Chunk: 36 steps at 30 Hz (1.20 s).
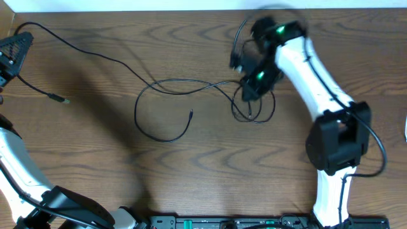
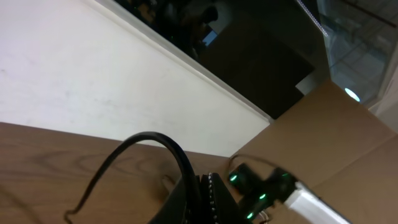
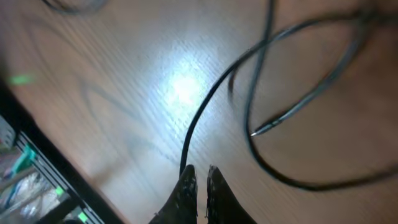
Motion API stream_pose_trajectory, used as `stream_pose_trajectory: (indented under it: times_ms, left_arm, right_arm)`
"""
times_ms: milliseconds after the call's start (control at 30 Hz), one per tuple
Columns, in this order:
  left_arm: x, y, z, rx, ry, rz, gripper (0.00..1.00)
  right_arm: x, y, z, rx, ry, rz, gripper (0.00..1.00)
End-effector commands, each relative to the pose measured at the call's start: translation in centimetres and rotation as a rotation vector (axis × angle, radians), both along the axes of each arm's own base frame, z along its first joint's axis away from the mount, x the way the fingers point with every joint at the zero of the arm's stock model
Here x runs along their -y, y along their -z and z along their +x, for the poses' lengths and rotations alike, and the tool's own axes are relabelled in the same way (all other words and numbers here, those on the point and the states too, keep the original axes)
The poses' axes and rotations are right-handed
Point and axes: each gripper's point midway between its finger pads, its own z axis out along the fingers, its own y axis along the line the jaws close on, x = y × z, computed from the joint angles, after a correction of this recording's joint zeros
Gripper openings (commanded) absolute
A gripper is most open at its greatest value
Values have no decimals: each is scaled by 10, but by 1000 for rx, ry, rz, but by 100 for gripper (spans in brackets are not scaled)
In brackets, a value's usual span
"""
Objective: Untangle cables
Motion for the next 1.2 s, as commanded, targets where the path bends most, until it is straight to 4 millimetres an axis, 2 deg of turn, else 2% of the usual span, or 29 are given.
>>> stream_pose_trajectory:
  times_ms: [0, 167, 300, 400, 533, 600, 900, 967, 1000, 1033, 1067, 1100, 1167]
  left_arm:
    - [3, -9, -1, 33, 6, 42, 7]
    - [3, -9, -1, 33, 6, 42, 7]
    - [3, -9, -1, 33, 6, 42, 7]
    - [3, -9, -1, 33, 6, 42, 7]
    - [3, -9, -1, 33, 6, 42, 7]
    - [3, -9, -1, 33, 6, 42, 7]
    - [3, -9, -1, 33, 6, 42, 7]
    - [3, -9, -1, 33, 6, 42, 7]
    - [3, -9, -1, 33, 6, 42, 7]
    - [3, -9, -1, 33, 7, 42, 7]
    - [3, -9, -1, 33, 6, 42, 7]
    - [3, -9, -1, 33, 6, 42, 7]
    - [3, -9, -1, 33, 6, 42, 7]
  right_arm:
    - [-8, 26, -26, -62, -40, -22, 1]
    - [-11, 54, -46, -113, -27, -53, 1]
    - [2, 71, -41, -81, 40, -162, 1]
    - [20, 78, -31, -36, 133, -290, 1]
    - [65, 81, -11, 72, 339, -544, 1]
    - [78, 82, -9, 94, 390, -605, 1]
    - [84, 103, -25, 52, 396, -613, 1]
    - [76, 108, -31, 25, 344, -563, 7]
    - [71, 111, -33, 12, 322, -533, 26]
    - [69, 112, -36, 0, 305, -515, 38]
    - [67, 113, -38, -9, 291, -499, 58]
    - [66, 115, -40, -15, 281, -493, 69]
    - [67, 118, -43, -22, 280, -496, 80]
